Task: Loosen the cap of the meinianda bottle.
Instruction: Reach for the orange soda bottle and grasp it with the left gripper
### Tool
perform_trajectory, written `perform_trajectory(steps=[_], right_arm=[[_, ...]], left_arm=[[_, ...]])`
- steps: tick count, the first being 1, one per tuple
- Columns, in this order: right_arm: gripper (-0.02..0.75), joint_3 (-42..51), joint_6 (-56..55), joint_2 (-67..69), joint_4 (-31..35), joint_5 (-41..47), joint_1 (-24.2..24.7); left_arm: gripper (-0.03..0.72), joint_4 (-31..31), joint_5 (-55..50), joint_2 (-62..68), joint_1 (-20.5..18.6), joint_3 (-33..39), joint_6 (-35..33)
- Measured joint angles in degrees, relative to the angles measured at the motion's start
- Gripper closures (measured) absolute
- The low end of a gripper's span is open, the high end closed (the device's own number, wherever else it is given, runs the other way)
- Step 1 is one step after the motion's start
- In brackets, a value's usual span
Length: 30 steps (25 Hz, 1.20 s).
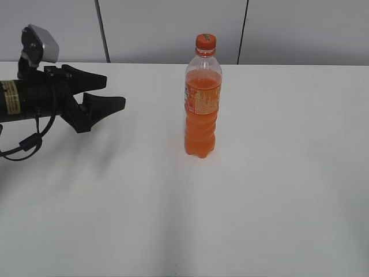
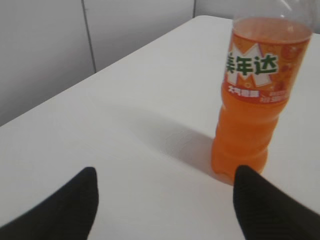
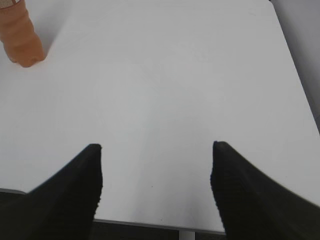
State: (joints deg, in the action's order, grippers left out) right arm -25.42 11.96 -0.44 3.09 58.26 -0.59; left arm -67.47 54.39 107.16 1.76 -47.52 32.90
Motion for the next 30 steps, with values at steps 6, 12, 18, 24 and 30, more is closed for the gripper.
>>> perform_trajectory(steps=[6,12,18,24,30], right_arm=[[0.227,0.0,-0.05,0.0,0.0,0.0,0.0],[0.227,0.0,0.01,0.0,0.0,0.0,0.0],[0.227,0.0,-0.04,0.0,0.0,0.0,0.0],[0.227,0.0,-0.04,0.0,0.0,0.0,0.0],[0.227,0.0,-0.04,0.0,0.0,0.0,0.0]], left_arm=[[0.125,-3.08,2.54,3.95,1.36,-2.58,0.35],[0.119,-1.18,-0.02,6.04,7.19,-4.71,0.35],[0.119,0.68,-1.69,9.04,11.95,-8.84,0.35],[0.119,1.46,-1.8,11.68,15.58,-12.88,1.25],[0.099,2.44,-1.86,13.29,17.8,-14.2,1.54]])
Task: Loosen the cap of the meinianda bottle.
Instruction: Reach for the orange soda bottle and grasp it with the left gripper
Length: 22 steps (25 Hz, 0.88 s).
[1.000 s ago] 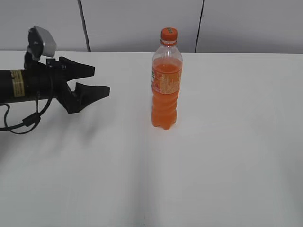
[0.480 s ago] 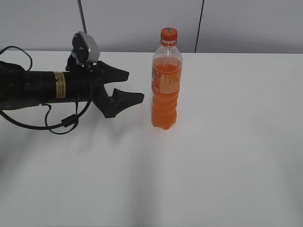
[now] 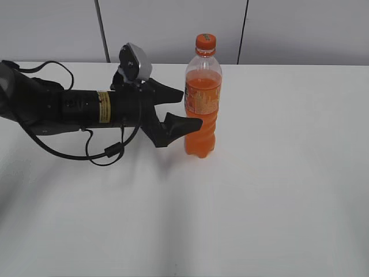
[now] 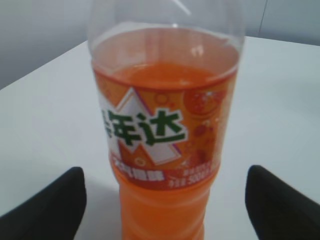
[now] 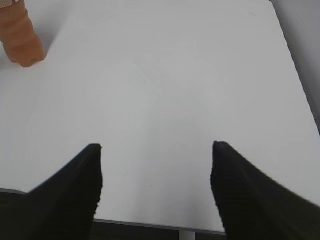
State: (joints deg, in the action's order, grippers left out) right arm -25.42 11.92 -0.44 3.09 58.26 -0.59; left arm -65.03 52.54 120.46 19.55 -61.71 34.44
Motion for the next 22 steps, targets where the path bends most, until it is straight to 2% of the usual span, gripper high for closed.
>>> perform_trajectory(steps=[22], right_arm=[[0.227,0.0,0.05,0.0,0.0,0.0,0.0]], left_arm=[[0.095,3.8,-2.44,5.81,4.15,-6.76,0.31]])
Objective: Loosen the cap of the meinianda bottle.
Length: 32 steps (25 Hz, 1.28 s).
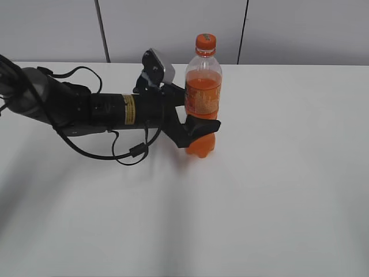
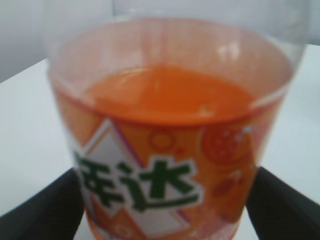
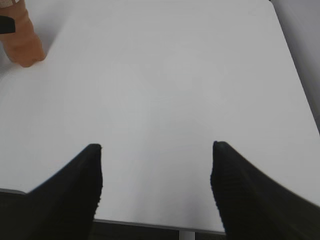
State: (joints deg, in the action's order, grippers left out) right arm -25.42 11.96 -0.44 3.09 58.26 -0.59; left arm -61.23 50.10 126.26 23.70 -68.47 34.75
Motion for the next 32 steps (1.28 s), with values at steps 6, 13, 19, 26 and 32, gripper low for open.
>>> perform_trajectory(steps=[6,13,19,26,32], right_arm=[[0.227,0.0,0.0,0.0,0.0,0.0,0.0],[0.227,0.0,0.0,0.0,0.0,0.0,0.0],[0.269,-3.79,-0.52,7.74,0.13,-0.06,0.0],[0.279,-15.31,-4.56,26.93,1.08,-0.38,0.0],[0.279,-26.62,-5.29,43.19,1.31,-0.51,0.0]], left_arm=[[0.114,0.15,-2.31,0.06,1.24,-0.98,0.0],[0.232,0.34,-3.26,0.11,1.29,-0.98,0.0],[0.26,0.42,-3.37,0.11,1.29,-0.98,0.0],[0.26,0.45,-3.37,0.11,1.29,-0.98,0.0],[0.262,0.45,-3.37,0.11,1.29,-0.98,0.0]])
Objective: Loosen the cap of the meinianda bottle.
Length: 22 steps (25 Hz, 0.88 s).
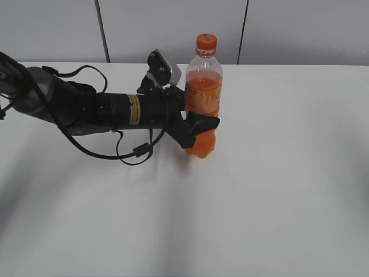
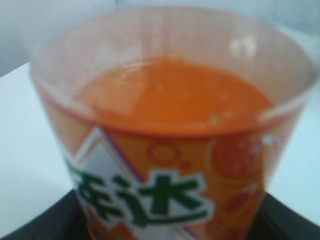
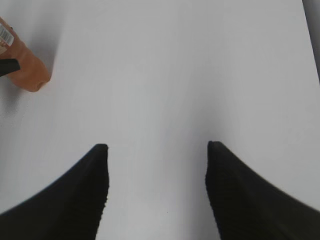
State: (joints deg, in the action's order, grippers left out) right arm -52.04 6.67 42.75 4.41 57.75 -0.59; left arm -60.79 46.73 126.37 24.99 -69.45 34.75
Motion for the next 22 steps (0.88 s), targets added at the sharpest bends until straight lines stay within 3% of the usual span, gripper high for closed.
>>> perform_trajectory(steps=[14,22], right_arm=[[0.279,-24.07,-0.08,37.11,0.0,6.86,0.0],[0.279,-39.93,-0.08,51.65,0.64,11.52,0.0]], left_arm=[[0.262,0.04,0.12,0.0,0.0,0.0,0.06],[0.262,0.04,0.16,0.0,0.0,0.0,0.06]])
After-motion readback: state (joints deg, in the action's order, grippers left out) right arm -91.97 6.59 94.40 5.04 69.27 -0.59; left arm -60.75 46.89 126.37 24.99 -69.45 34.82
